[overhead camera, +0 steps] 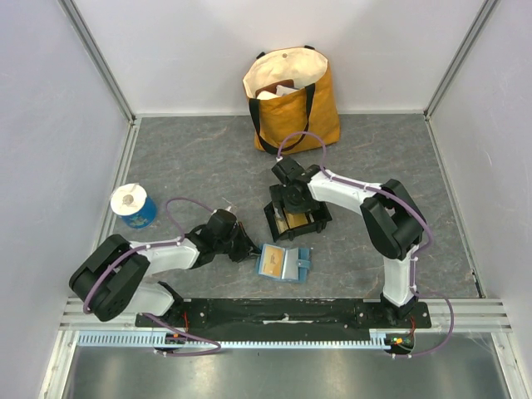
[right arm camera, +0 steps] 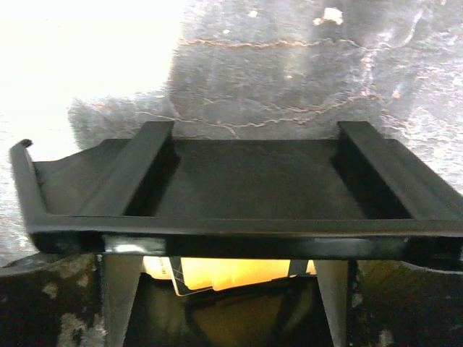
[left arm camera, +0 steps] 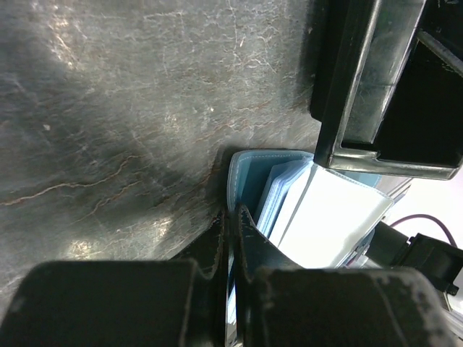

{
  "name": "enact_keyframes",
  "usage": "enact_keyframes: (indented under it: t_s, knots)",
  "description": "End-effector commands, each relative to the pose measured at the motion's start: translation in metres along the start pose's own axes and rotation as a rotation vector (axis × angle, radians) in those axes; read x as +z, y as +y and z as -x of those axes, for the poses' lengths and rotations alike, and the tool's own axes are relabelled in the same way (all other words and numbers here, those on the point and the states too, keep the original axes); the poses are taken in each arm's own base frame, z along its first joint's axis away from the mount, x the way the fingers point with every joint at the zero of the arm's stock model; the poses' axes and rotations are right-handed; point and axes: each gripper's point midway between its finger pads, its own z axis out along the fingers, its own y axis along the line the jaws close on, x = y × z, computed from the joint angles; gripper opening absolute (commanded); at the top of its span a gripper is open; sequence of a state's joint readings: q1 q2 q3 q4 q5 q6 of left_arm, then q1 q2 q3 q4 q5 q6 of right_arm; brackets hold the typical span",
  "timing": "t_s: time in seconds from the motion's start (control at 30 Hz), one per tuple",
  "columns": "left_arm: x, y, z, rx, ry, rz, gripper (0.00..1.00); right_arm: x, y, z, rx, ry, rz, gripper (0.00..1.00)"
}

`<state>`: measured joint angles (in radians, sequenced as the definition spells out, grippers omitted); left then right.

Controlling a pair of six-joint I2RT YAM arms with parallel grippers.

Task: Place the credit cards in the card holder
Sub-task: Pick up the credit card from the storage box.

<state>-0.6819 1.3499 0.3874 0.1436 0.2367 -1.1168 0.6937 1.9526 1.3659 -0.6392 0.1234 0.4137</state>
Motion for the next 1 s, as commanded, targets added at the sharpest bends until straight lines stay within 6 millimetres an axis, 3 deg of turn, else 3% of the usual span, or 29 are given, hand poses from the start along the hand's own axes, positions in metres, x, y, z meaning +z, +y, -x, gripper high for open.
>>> enact_keyframes:
  t_s: [0.0,0.03,0.1,0.2,0.27,0.5,0.6,0.7,0.97]
  knots:
    - [0.002,-0.015,0.007,0.042,-0.002,-0.054,0.02,0.026,-0.005,-0.032,-0.060,0.103,-0.060,0.86]
    - [0.003,-0.014,0.006,0.042,0.001,-0.053,0.02,0.025,-0.006,-0.031,-0.059,0.101,-0.062,0.82]
    - [0.003,-0.012,0.007,0.039,0.000,-0.052,0.02,0.022,0.000,-0.027,-0.067,0.081,-0.027,0.65]
    - [0.003,-0.011,0.008,0.035,-0.001,-0.054,0.02,0.014,0.011,-0.021,-0.067,0.060,0.053,0.56]
    - [0.004,-0.011,0.008,0.035,0.003,-0.059,0.02,0.009,0.014,-0.017,-0.056,0.045,0.088,0.42]
    - [0.005,-0.010,0.008,0.030,0.012,-0.063,0.02,-0.016,0.034,0.000,-0.005,-0.011,0.277,0.28]
    - [0.004,-0.011,0.008,0.033,0.012,-0.068,0.02,-0.024,0.037,0.004,0.010,-0.022,0.322,0.18]
    - [0.004,-0.010,0.007,0.032,0.013,-0.067,0.02,-0.030,0.036,0.010,0.027,-0.051,0.318,0.00]
    - [0.002,-0.012,0.008,0.028,0.011,-0.077,0.02,-0.048,0.057,0.011,0.022,-0.053,0.450,0.00]
